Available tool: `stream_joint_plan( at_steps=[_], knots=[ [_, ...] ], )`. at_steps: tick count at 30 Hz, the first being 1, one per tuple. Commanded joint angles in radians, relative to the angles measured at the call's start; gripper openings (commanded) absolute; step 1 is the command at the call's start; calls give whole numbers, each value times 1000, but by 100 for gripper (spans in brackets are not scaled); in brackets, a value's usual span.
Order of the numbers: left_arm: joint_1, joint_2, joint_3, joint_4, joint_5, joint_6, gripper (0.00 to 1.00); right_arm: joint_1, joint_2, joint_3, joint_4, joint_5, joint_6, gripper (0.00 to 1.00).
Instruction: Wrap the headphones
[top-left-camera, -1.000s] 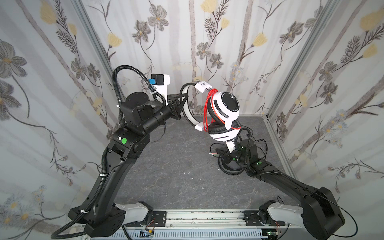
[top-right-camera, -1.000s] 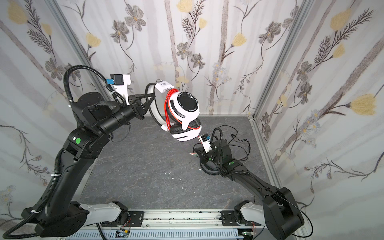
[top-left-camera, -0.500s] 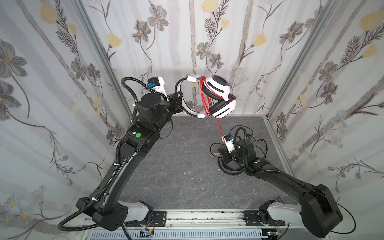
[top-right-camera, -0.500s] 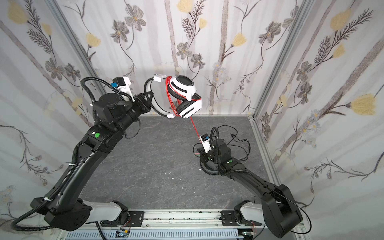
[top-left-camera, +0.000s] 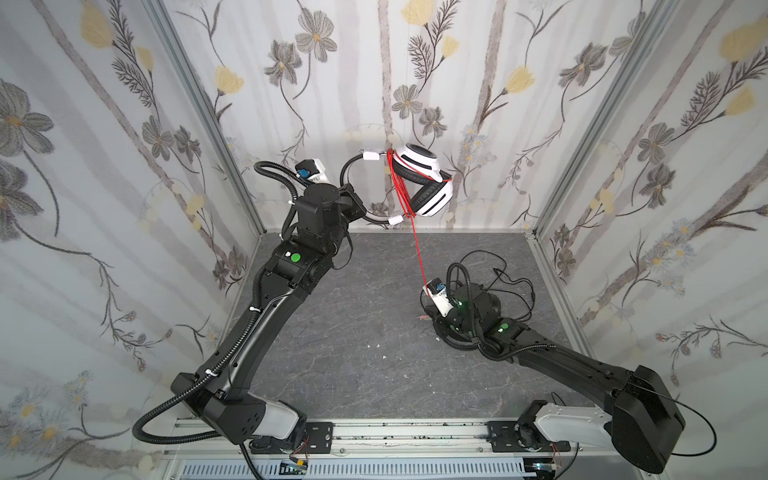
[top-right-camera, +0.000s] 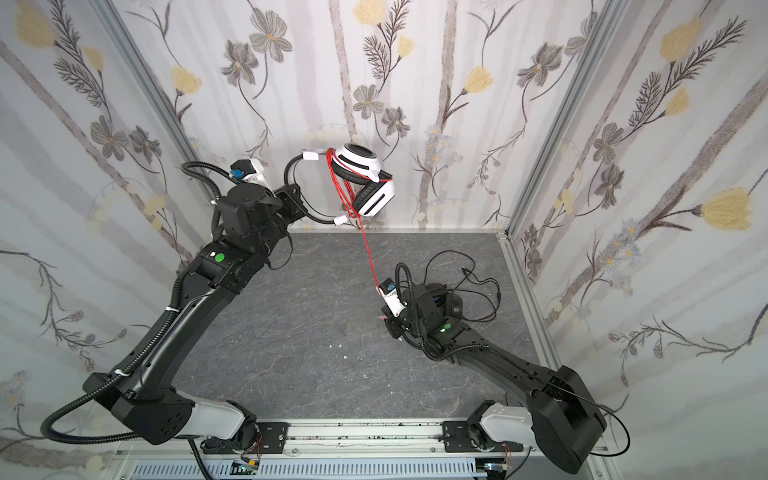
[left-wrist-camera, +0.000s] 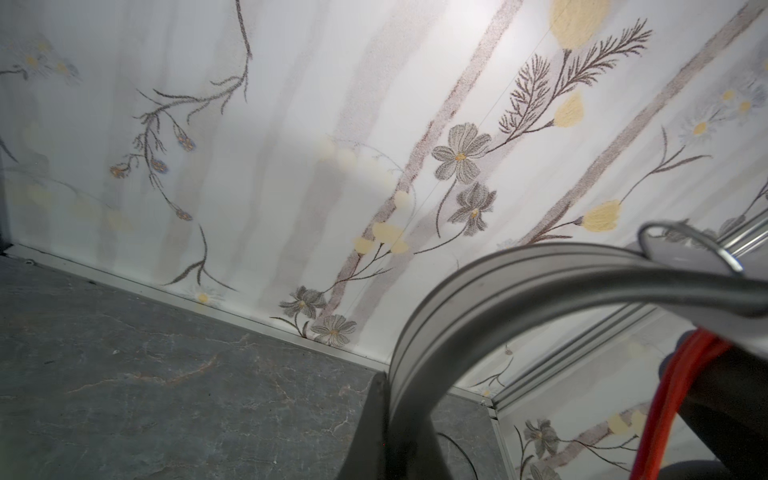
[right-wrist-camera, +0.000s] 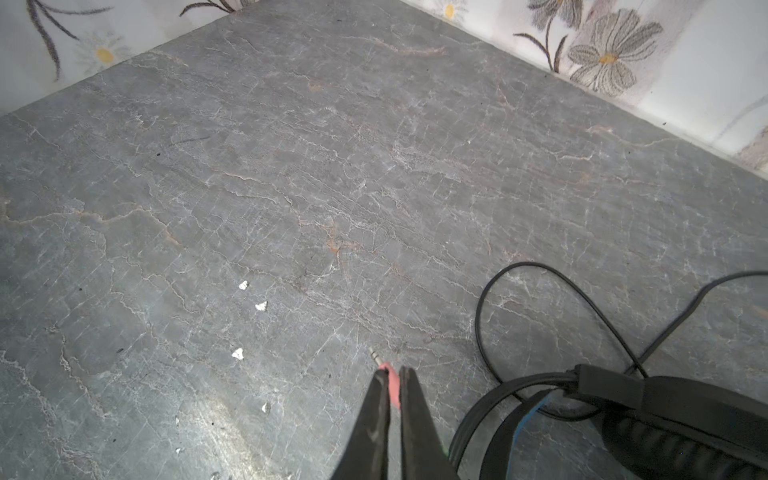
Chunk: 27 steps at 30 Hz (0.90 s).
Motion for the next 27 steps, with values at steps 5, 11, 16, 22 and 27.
stream_joint_plan(
  at_steps=[5, 11, 16, 22, 27],
  knots=[
    [3, 67, 5, 76, -204, 199, 0, 77, -50, 62, -103, 87, -56, 0],
    [5, 88, -126, 77, -307, 363, 0, 149, -85, 130, -161, 117, -86, 0],
    [5, 104, -225, 78, -338, 456, 0, 174, -90, 221, -215, 156, -123, 0],
    [-16, 72, -322, 39, -203, 610, 0, 174, -44, 402, -305, 278, -222, 0],
    [-11, 15, -335, -145, 55, 656, 0, 174, 28, 509, -350, 429, -309, 0]
  ],
)
